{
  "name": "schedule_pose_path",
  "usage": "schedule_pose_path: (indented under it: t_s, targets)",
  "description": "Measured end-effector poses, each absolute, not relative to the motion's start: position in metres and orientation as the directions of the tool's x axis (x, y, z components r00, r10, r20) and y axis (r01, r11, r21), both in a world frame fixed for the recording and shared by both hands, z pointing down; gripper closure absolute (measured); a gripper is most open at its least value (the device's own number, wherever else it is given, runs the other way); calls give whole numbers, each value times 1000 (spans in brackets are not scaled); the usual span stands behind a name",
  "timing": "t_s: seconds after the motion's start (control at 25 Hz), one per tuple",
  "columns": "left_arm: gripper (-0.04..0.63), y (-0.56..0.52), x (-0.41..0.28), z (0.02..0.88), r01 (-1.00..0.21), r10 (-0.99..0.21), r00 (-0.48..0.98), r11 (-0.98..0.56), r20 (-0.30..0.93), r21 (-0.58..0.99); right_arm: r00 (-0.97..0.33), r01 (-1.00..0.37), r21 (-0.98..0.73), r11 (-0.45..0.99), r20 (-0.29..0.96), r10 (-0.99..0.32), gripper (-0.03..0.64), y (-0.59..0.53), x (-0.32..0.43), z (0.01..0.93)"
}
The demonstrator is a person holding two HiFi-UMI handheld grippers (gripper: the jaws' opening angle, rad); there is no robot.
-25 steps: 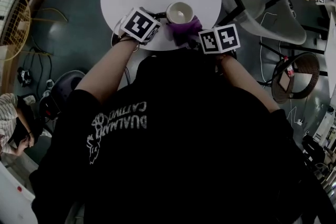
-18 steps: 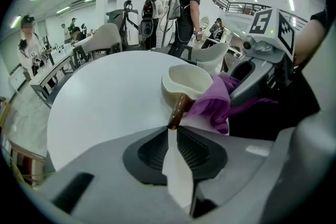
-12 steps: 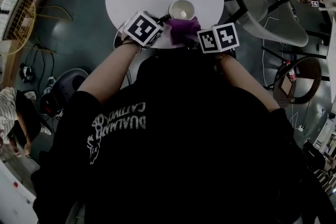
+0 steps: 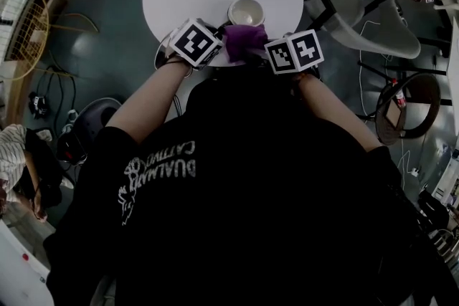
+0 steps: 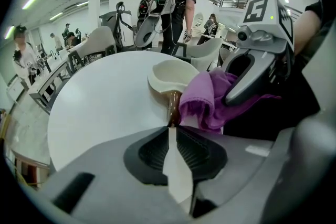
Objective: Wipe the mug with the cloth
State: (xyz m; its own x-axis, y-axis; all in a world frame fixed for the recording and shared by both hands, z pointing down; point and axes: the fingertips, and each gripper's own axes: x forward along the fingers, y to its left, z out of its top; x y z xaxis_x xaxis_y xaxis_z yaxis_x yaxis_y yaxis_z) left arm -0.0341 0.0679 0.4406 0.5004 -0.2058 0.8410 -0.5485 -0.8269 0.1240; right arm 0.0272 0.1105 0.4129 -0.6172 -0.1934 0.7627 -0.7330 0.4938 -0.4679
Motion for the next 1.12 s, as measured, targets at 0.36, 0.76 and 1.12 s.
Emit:
schedule_pose_path:
  t_s: [0.36, 0.76, 1.12]
  targets:
    - [592, 77, -25, 435, -499, -185, 539, -856, 822, 135, -654, -687, -488, 539, 738, -165, 543, 114, 7, 410]
    - [592, 75, -33, 437, -488, -173, 535, -862, 827, 135, -666, -647, -497, 578, 738, -111, 545, 120, -7, 406]
    - [592, 78, -47, 437, -543, -174, 523, -823, 835, 169, -689, -601, -513, 613, 721, -71, 545, 117, -24, 405]
